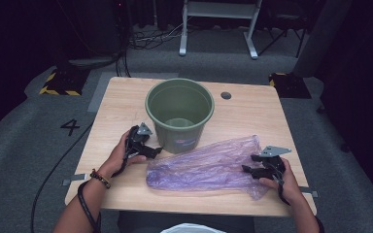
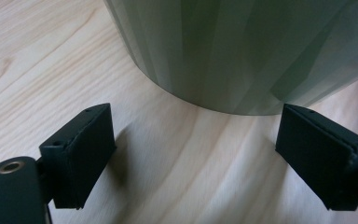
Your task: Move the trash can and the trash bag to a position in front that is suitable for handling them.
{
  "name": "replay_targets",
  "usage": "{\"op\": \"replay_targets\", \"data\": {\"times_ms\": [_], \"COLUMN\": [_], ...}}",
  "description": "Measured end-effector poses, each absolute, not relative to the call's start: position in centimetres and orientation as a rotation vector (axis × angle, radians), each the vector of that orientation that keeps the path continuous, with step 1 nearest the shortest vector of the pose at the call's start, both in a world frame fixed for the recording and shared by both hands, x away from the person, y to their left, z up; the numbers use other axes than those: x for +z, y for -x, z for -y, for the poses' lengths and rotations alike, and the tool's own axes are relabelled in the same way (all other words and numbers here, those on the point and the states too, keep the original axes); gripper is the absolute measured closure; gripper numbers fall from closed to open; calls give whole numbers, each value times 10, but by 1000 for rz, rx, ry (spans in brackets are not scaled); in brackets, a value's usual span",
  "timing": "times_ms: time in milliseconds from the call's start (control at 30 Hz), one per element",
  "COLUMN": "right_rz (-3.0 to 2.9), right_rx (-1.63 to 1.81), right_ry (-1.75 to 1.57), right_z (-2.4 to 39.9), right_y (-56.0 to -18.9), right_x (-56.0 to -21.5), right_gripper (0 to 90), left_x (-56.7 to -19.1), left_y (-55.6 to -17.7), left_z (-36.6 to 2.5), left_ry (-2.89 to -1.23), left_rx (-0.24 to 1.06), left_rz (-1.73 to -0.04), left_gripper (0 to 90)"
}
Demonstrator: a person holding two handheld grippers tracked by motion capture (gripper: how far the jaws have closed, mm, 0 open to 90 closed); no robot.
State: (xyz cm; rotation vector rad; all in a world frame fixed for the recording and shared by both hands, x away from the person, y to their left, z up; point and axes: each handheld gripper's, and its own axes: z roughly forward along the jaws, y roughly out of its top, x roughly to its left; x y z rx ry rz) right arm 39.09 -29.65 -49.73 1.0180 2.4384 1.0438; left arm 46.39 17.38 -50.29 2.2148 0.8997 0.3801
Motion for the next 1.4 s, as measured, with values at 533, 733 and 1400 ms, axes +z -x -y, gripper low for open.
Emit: {"op": "replay_targets", "data": {"times_ms": [533,733,1400], "right_rz": [-2460,-2495,-2352], "right_rx": [1063,1063,1083], "right_ry": [-967,-922,-1099], "right_z": [285,266,329], "right_y": [-391,-400,-397], "right_x": [-499,-498,-494], "right_gripper": [342,312,307], "left_x": [-500,-502,-503], "left_y": [-504,-507,-427], "left_z": [-116,-115,-189], "left_ry": [-2280,-2269,-2246], "left_rx": [317,324,350], "left_rz": [-787,-776,-815], "left_gripper": [97,84,86]}}
